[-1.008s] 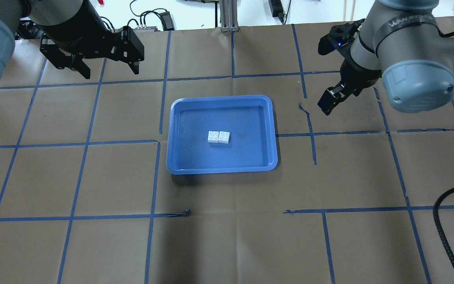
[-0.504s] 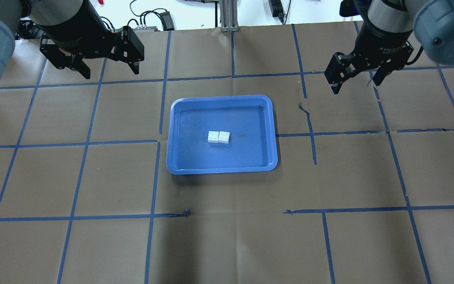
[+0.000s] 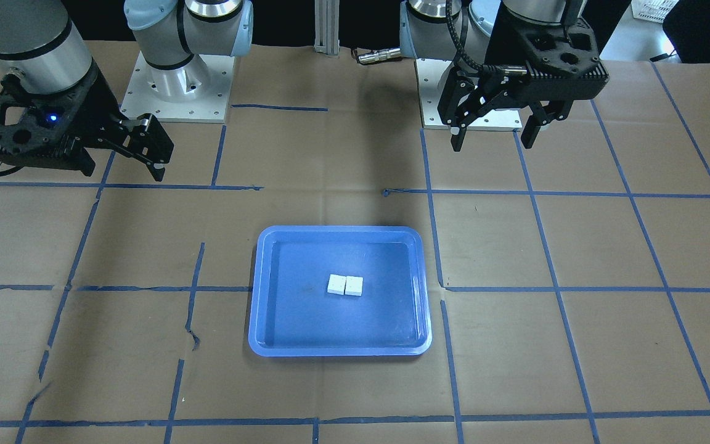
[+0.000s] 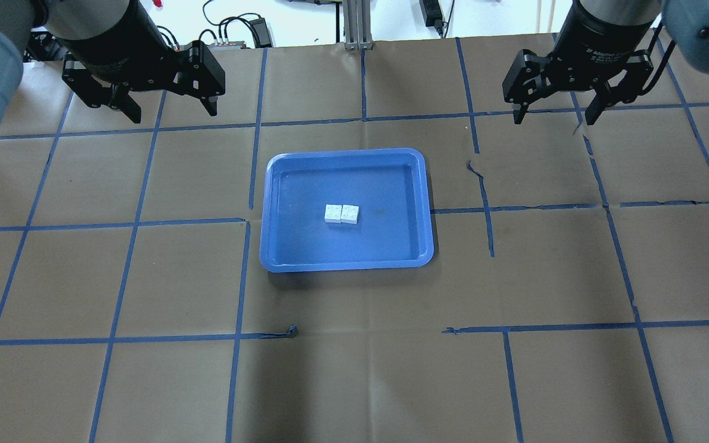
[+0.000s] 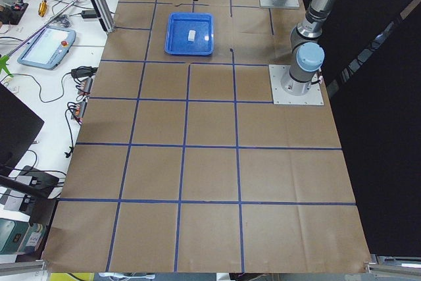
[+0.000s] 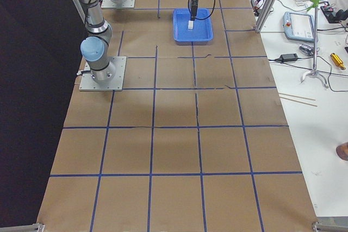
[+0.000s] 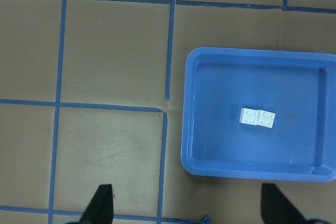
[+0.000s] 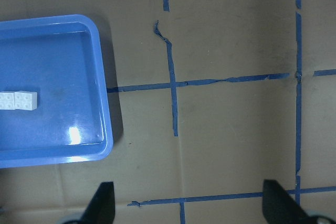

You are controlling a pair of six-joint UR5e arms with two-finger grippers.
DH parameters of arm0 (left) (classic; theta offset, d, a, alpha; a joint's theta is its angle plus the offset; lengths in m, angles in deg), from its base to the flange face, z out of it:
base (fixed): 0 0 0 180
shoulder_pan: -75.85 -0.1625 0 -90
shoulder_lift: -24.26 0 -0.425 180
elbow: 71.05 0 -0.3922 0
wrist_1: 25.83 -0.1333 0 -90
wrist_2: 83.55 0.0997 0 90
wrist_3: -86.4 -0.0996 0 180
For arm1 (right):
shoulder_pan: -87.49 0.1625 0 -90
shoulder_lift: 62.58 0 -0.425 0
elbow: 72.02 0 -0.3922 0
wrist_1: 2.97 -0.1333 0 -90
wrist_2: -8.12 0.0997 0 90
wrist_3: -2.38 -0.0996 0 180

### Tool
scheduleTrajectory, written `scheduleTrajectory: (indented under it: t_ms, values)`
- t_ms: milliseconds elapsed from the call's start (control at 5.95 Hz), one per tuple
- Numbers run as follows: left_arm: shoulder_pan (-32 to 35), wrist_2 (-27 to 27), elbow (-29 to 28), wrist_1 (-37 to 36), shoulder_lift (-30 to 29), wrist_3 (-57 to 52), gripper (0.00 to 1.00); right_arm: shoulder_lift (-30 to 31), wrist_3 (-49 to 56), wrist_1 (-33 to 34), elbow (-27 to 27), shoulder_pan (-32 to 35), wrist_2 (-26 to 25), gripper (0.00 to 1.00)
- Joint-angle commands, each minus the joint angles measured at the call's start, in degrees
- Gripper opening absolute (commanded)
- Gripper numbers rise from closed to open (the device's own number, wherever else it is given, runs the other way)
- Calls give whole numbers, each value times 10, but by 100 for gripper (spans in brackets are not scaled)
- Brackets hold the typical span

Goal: Assemble white blocks and place on blue tray

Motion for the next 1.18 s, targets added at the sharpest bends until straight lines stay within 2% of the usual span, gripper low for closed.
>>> scheduleTrajectory:
  t_ms: [0,1008]
  values:
    - [0,0,0,0,0,0,99,-3,-3,-1,7,3,10,100]
    - [0,0,0,1,0,0,99,-3,-3,-2,4,3,2,100]
